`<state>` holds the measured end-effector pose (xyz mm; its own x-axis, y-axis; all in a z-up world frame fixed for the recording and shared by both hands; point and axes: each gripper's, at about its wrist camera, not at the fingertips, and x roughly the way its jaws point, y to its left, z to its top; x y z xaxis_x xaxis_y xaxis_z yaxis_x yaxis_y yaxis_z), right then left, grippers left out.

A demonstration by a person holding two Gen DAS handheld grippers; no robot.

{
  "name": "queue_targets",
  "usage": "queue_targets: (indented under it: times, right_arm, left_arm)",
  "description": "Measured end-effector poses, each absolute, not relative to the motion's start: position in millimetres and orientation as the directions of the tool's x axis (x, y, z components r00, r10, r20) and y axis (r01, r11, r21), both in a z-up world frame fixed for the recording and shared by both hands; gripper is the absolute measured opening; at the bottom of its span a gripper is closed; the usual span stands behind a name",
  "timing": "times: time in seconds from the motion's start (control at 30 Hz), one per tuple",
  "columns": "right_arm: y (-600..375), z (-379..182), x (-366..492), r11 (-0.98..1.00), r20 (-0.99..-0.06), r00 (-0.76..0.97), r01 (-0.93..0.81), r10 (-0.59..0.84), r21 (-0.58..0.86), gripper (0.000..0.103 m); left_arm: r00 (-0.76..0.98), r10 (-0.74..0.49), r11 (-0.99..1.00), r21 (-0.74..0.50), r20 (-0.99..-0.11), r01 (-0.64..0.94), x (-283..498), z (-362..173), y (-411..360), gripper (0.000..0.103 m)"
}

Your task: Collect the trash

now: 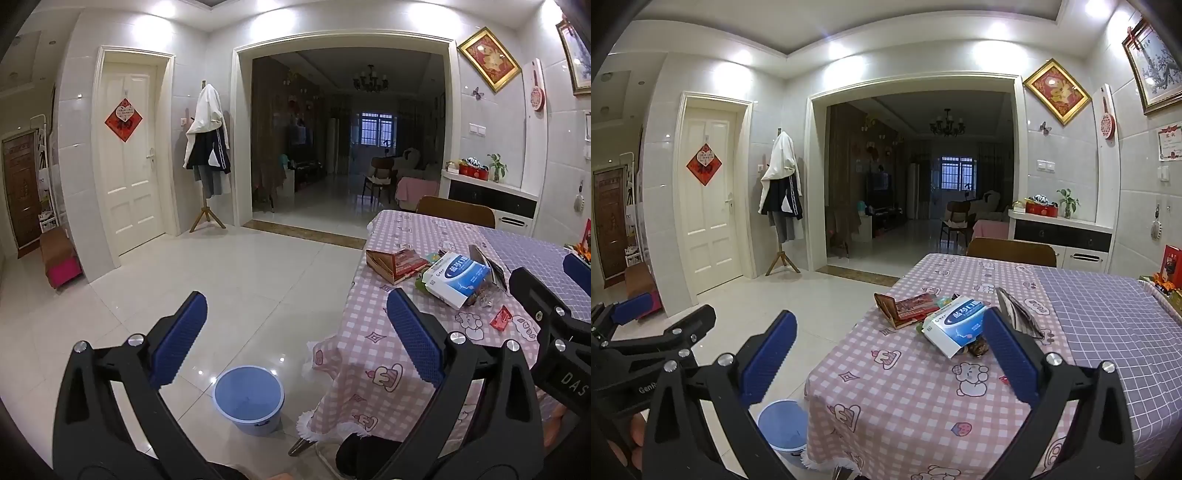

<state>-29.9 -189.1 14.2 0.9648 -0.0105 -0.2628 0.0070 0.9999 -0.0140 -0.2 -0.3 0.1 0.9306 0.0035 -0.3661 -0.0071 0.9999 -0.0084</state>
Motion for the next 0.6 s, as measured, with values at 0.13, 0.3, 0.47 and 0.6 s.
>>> queue_targets:
  times: [0.13,0.3,0.47,0.6]
  right_arm:
    - [-187.7,11.8,-30.5,1.000,-0.263,0.965,0.008,-0.012,-0.018,0.099]
    - [-190.4,10.7,-31.9,1.000,-0.265,0.964,0.008,-0.012,-0.014,0.099]
    - [-190.7,10.9,-29.6,1.000,-0.273,0.962,0.011,-0.014,-0.013,0.099]
    - [-191.2,10.2,-29.4,1.000,-0.274,0.962,0.011,-0.015,-0.013,0.099]
  left_arm:
    - [0.929,0.004,1.000,-0.010,-0.370,-0.009,0.1,-0.1,0.0,0.096]
    - [0.927,0.002,1.000,-0.009,-0.374,-0.006,0.3,0.0,-0.3,0.096]
    - [0.927,0.002,1.000,-0.010,-0.375,-0.006,0.1,0.3,-0.2,0.096]
    - [0.927,0.001,1.000,-0.011,-0.375,-0.006,-2.5,-0.3,-3.4,0.096]
